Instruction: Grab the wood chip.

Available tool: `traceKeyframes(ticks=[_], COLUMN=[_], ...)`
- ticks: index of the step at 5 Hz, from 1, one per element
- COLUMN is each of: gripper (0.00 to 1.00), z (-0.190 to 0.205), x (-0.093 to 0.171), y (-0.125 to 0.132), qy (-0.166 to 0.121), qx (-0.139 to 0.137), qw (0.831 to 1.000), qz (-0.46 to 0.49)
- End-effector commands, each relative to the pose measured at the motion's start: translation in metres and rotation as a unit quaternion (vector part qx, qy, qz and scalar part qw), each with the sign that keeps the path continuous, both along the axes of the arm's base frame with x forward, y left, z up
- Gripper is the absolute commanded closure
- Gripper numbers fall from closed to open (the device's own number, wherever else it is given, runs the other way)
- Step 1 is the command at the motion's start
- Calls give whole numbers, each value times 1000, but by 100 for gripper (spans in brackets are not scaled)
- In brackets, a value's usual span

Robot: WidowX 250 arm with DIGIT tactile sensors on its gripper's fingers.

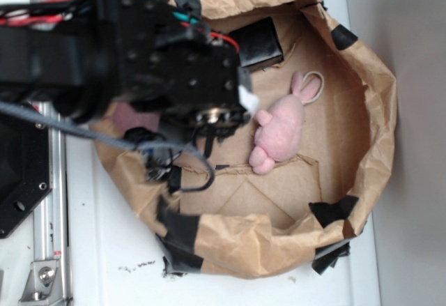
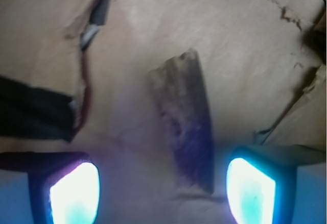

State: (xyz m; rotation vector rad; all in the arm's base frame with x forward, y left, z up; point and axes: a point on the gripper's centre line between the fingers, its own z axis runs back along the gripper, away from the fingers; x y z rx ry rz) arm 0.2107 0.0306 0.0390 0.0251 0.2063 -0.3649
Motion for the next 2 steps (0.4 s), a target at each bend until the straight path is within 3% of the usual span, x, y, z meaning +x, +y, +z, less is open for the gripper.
traceKeyframes(ticks=[1,2], gripper=[0,2], z=[5,7], x=[17,14], y=[14,12], qy=[-33,-37], qx=[4,-5], qw=[999,999], qz=[-16,-18])
